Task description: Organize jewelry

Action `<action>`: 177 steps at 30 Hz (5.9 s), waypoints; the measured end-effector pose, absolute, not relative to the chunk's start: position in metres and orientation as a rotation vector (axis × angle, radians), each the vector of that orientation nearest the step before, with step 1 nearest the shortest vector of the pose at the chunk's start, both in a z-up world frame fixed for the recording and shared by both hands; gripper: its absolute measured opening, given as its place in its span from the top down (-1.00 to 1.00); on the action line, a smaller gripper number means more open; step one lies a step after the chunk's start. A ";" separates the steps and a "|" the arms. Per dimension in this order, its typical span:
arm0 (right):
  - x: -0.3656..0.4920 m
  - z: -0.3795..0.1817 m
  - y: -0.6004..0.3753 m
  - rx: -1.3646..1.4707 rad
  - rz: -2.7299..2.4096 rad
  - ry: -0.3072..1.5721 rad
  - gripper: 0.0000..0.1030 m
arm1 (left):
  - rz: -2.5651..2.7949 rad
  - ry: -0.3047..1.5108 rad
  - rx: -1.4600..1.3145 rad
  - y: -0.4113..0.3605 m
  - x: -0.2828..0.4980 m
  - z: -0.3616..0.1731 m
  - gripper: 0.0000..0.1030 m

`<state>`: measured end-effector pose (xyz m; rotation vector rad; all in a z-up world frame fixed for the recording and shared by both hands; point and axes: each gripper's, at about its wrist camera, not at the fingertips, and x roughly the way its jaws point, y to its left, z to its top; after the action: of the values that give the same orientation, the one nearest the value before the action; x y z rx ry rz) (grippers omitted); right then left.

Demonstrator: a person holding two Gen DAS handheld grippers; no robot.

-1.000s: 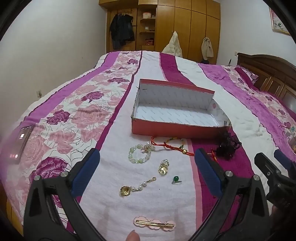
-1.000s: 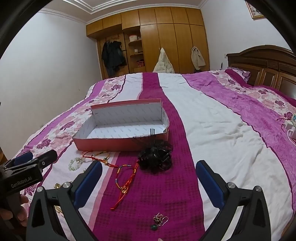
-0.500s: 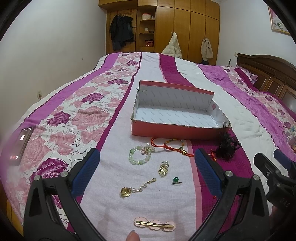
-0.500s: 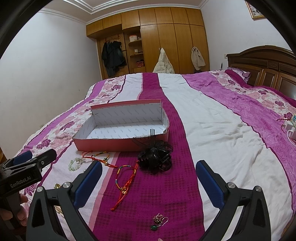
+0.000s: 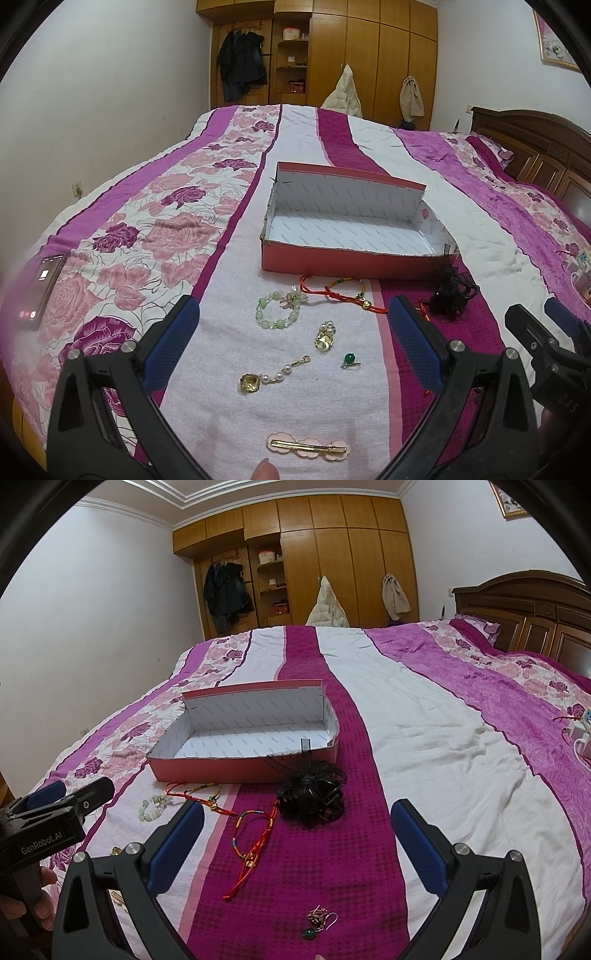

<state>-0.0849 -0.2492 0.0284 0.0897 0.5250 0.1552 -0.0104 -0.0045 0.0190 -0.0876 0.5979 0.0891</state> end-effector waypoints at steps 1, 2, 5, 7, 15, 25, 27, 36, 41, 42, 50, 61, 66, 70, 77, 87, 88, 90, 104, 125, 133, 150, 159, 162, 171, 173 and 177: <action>-0.085 0.029 -0.249 0.091 0.155 0.525 -1.00 | 0.090 0.597 -0.088 -0.005 -0.010 0.019 -0.86; -0.085 0.028 -0.249 0.089 0.155 0.525 -1.00 | 0.089 0.598 -0.088 -0.004 -0.010 0.019 -0.86; -0.084 0.029 -0.248 0.090 0.154 0.525 -1.00 | 0.089 0.596 -0.089 -0.004 -0.011 0.020 -0.86; -0.084 0.029 -0.248 0.089 0.154 0.525 -1.00 | 0.091 0.595 -0.089 -0.004 -0.010 0.020 -0.86; -0.085 0.029 -0.249 0.090 0.155 0.525 -1.00 | 0.089 0.592 -0.086 -0.003 -0.010 0.021 -0.86; -0.084 0.029 -0.249 0.091 0.155 0.524 -1.00 | 0.092 0.590 -0.086 -0.003 -0.010 0.022 -0.86; -0.084 0.029 -0.249 0.090 0.154 0.524 -1.00 | 0.092 0.589 -0.084 -0.002 -0.012 0.022 -0.86; -0.083 0.030 -0.250 0.093 0.152 0.528 -1.00 | 0.102 0.596 -0.079 0.003 -0.004 0.024 -0.86; -0.078 0.031 -0.249 0.095 0.148 0.542 -1.00 | 0.109 0.608 -0.084 0.007 0.005 0.021 -0.86; -0.071 0.031 -0.250 0.096 0.147 0.547 -1.00 | 0.110 0.612 -0.086 0.008 0.007 0.020 -0.86; -0.050 0.022 -0.252 0.087 0.134 0.577 -1.00 | 0.106 0.658 -0.081 0.013 0.024 0.006 -0.86; -0.016 -0.001 -0.251 0.056 0.129 0.660 -1.00 | 0.080 0.798 -0.117 0.028 0.058 -0.029 -0.86; 0.002 -0.015 -0.250 0.061 0.145 0.715 -1.00 | 0.078 0.852 -0.122 0.030 0.067 -0.045 -0.85; 0.014 -0.024 -0.247 0.050 0.156 0.743 -1.00 | 0.079 0.881 -0.118 0.031 0.075 -0.055 -0.83; 0.035 -0.041 -0.245 0.054 0.158 0.801 -0.96 | 0.100 0.928 -0.106 0.033 0.084 -0.073 -0.80; 0.048 -0.061 -0.247 0.089 0.179 0.876 -0.82 | 0.114 0.939 -0.089 0.031 0.085 -0.076 -0.87; 0.049 -0.062 -0.249 0.096 0.183 0.882 -0.82 | 0.112 0.943 -0.086 0.031 0.085 -0.075 -0.87; 0.050 -0.062 -0.249 0.097 0.187 0.889 -0.81 | 0.101 0.952 -0.076 0.031 0.086 -0.074 -0.85; 0.039 -0.046 -0.250 0.121 0.194 0.846 -0.44 | 0.010 0.921 -0.068 0.033 0.075 -0.059 0.42; -0.013 0.000 -0.244 0.080 0.212 0.725 -0.44 | -0.042 0.745 -0.138 0.048 0.029 -0.013 0.56; -0.020 0.019 -0.238 0.070 0.222 0.677 -0.44 | -0.064 0.670 -0.148 0.045 0.027 0.017 0.56; 0.027 0.066 -0.218 0.015 0.263 0.559 -0.44 | -0.080 0.564 -0.122 0.025 0.093 0.054 0.56; 0.074 0.067 -0.210 0.013 0.245 0.539 -0.44 | -0.069 0.559 -0.115 0.016 0.137 0.052 0.55; 0.093 0.061 -0.208 0.009 0.235 0.565 -0.44 | -0.068 0.585 -0.100 0.011 0.154 0.047 0.55; 0.158 0.024 -0.209 0.052 0.215 0.714 -0.44 | -0.062 0.669 -0.061 0.000 0.196 0.023 0.55; 0.168 0.018 -0.209 0.056 0.206 0.738 -0.44 | -0.063 0.696 -0.056 -0.002 0.205 0.016 0.55; 0.186 0.006 -0.208 0.064 0.185 0.790 -0.44 | -0.072 0.785 -0.042 -0.006 0.226 -0.002 0.54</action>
<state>0.1855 -0.2083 0.0058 0.0635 0.7904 0.1845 0.2261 -0.0065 -0.0018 -0.0422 0.7849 -0.0718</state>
